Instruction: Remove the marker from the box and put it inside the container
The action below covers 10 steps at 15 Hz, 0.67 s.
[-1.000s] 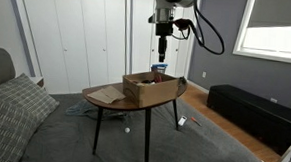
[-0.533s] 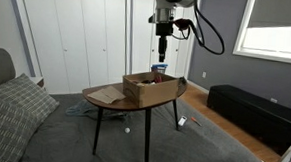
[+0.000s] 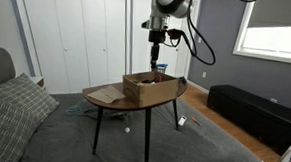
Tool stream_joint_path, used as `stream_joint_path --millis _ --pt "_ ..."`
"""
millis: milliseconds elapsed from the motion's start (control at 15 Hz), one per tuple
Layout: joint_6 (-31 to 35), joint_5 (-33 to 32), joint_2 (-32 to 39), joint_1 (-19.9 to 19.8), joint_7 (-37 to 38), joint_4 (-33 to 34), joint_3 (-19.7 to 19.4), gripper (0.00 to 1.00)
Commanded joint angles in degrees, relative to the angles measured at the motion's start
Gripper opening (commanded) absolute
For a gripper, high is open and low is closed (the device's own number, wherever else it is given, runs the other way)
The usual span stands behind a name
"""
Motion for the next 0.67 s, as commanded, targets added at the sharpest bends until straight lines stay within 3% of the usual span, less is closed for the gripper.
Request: stream_joint_path --millis 0,467,600 --pt "4.32 1.77 2.66 -1.22 -6.77 0.47 0.72 1.0" --pt "9.53 1.02 5.96 -2.3 -16.41 0.73 0.87 1.0" --pt "10.35 1.14 6.54 -2.52 -18.45 0.73 0.95 0.87"
